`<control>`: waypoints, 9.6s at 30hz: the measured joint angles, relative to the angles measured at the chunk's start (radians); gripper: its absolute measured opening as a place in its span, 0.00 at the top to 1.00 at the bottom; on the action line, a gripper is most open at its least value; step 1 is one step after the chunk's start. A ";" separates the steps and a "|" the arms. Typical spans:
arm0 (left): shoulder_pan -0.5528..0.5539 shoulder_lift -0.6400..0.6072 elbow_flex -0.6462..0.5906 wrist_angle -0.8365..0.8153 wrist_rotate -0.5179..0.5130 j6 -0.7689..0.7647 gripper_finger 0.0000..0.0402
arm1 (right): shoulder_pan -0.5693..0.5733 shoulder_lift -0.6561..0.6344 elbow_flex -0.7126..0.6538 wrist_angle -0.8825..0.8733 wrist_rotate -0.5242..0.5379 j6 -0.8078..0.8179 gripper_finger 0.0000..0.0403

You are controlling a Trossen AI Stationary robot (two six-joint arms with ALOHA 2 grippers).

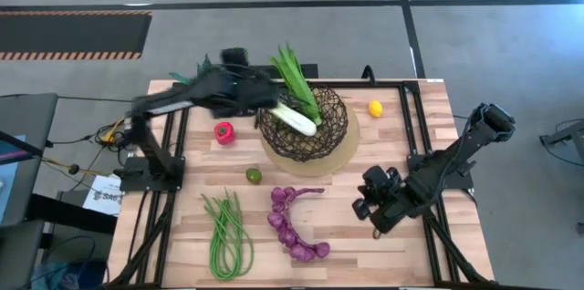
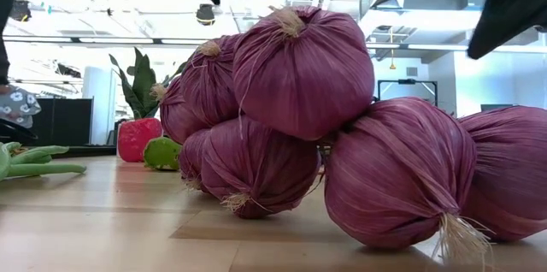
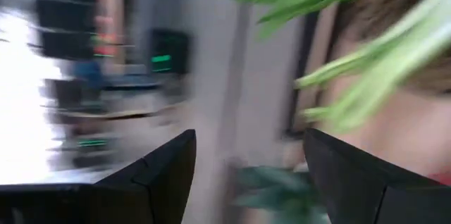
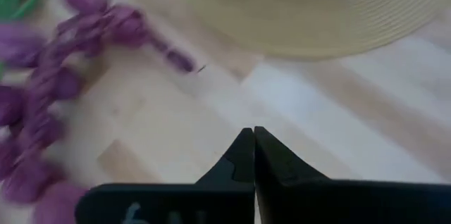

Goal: Build produce basket
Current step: Put the lemon into the basket, then put the bell pepper into the basket

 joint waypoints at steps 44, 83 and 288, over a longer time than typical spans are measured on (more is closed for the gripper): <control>-0.161 -0.358 -0.058 -0.002 0.235 -0.193 0.38 | -1.486 0.191 0.476 -0.446 -0.406 -1.038 0.44; -0.160 -0.358 -0.058 -0.002 0.246 -0.168 0.38 | -1.577 0.574 0.300 -0.191 -0.520 -1.139 0.54; 0.269 -0.391 -1.088 0.485 0.676 -0.348 0.38 | -0.841 0.002 1.002 -0.632 -0.523 -1.085 0.21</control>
